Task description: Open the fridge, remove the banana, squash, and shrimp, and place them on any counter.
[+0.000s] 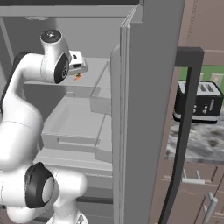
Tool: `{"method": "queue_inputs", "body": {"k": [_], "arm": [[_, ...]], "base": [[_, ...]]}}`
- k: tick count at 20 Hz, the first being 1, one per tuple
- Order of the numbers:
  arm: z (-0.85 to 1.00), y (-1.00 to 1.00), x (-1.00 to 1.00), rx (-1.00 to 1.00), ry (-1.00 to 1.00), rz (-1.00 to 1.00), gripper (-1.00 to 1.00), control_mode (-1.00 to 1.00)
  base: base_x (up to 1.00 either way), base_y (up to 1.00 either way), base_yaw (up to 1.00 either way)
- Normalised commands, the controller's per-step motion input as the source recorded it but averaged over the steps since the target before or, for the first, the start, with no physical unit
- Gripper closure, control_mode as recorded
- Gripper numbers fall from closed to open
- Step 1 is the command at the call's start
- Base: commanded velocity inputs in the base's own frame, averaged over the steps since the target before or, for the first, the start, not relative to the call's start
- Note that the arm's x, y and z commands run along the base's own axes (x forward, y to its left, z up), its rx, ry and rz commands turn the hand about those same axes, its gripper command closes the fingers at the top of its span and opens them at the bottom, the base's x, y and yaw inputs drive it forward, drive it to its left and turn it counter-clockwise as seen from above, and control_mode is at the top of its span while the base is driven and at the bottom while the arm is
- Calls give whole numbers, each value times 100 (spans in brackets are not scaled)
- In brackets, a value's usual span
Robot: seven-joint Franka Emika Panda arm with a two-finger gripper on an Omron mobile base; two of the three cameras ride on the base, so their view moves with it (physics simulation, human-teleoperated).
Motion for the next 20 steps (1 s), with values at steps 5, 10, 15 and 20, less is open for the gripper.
{"method": "queue_inputs", "body": {"k": [5, 10, 15, 20], "arm": [[-4, 9, 50, 0, 0, 0, -100, -100], [-9, 8, 52, 0, 0, 0, -100, -100], [-14, 4, 55, 0, 0, 0, -100, -100], [-16, 0, 50, 2, 5, 0, -100, -100]], "base": [[0, 0, 0], [0, 0, 0], [0, 0, 0], [0, 0, 0]]}}
